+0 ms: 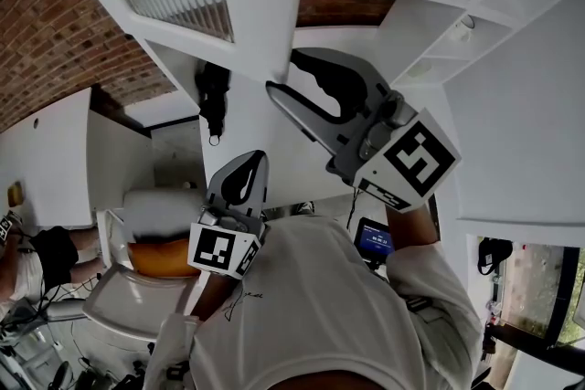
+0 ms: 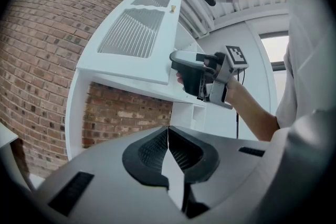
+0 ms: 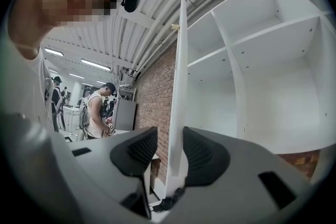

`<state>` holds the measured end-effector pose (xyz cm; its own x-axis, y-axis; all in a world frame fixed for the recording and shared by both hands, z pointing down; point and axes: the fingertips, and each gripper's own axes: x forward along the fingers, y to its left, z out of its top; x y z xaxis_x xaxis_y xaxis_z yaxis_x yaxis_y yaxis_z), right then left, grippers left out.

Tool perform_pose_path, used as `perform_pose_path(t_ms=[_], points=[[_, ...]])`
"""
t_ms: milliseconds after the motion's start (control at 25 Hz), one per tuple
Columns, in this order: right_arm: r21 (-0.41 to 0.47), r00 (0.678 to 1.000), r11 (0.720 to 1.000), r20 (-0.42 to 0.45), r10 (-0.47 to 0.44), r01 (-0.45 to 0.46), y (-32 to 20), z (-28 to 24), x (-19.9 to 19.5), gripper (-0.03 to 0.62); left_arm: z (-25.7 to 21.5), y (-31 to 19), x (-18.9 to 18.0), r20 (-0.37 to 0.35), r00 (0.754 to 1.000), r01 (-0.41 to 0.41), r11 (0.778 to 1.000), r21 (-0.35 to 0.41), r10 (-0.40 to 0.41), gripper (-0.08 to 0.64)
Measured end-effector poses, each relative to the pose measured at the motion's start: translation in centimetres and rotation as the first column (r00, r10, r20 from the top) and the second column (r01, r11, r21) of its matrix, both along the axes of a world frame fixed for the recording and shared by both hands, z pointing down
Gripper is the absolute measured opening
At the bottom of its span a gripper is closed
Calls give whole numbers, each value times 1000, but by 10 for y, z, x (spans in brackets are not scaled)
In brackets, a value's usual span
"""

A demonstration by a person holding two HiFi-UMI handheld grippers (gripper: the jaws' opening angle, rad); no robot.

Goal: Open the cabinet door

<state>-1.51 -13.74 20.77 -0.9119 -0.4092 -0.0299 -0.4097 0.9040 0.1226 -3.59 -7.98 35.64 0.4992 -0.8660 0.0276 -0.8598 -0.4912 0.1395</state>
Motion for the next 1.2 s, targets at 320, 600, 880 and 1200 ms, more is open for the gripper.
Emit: perform_pose_path(t_ms=[320,600,880,1200], points=[[18,999,999,-20,-26,26,9,-2,-3,89,-3,1,-1,4,1000,4,1000,5,-4,17],[15,994,994,-29,-107,107,29,-5,-17,72,-3,2,-3,9,1000,6,1000,8,-6,16],[-1,990,990,-29,-141,141,35,-6,-21,67,-2,5,-5,6,1000,16,1000,5,-16,17],[-32,977,977,-32,-210,209,51,-5,-27,64,-1,11,-6,4,999,39,999,12,-39,16]])
